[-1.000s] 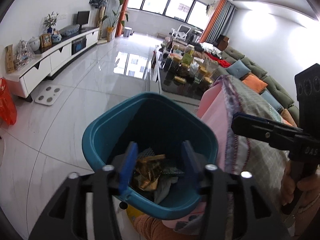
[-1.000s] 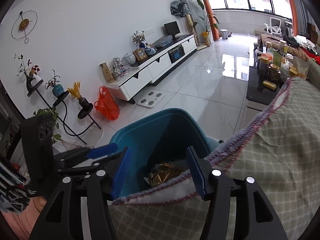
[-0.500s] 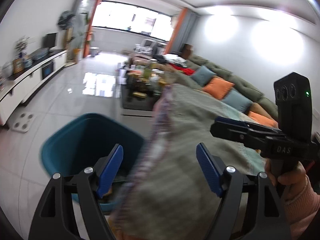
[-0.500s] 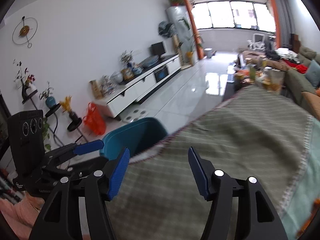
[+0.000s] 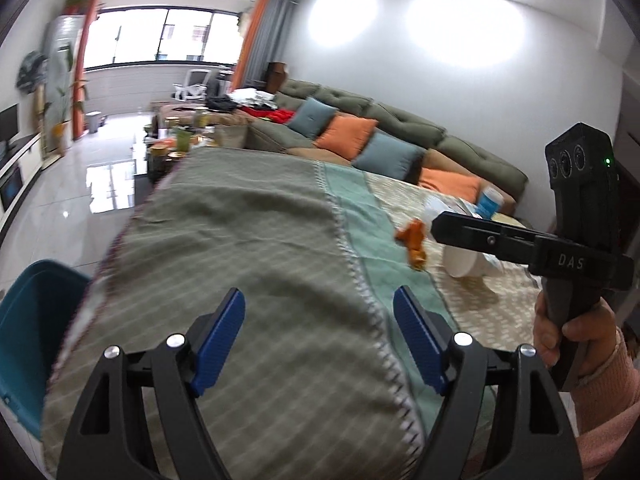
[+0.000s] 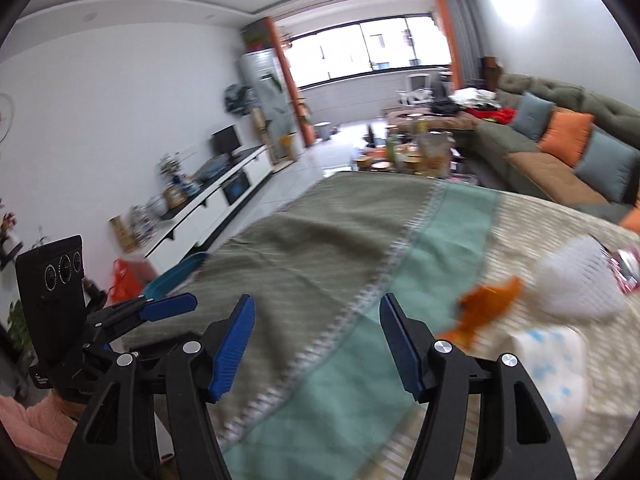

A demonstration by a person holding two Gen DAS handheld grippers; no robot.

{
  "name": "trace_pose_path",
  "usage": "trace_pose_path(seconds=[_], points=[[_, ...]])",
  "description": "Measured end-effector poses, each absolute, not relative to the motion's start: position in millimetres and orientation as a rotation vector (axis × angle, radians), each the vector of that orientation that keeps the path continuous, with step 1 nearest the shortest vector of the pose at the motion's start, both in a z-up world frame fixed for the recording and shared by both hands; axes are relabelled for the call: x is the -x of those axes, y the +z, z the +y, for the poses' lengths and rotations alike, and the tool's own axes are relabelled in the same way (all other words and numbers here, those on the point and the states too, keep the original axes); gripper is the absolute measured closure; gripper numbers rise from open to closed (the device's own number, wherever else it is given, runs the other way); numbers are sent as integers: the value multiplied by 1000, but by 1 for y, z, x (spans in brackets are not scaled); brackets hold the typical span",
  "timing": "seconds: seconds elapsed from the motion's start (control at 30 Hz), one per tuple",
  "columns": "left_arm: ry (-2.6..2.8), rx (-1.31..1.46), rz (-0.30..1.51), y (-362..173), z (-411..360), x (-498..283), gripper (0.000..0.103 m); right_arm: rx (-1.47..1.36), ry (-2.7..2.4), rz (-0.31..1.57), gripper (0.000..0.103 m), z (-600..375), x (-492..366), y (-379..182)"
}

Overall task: Collect trash
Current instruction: 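Move both open tools back over the bed, then grasp the orange piece with the left gripper while the right gripper grasps the white dotted paper cup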

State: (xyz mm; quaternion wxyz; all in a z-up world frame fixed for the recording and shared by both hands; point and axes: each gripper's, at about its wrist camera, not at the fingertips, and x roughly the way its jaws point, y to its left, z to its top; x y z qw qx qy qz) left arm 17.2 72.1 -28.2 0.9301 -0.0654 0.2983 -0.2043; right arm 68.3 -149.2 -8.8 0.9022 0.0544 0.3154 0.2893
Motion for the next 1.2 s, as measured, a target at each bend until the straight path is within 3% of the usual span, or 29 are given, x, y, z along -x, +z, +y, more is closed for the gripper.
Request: trace_pose_path(seconds=[0.33,0.73,1.07,1.2], points=[[-526,44,644,-35,12,-41,26,-167,412,642,38,-223,-62,-20],[-586,-74,686,-36,-45,-71,28,-233,282,657,25,-275,-62,-37],[-590,-131,798,-51,-78,-102,45,-273,305,704,20,-275,-72,-53],[-602,-132,861,-58,-83,-114,56,-279,313,715,20,-271,-77,-55]])
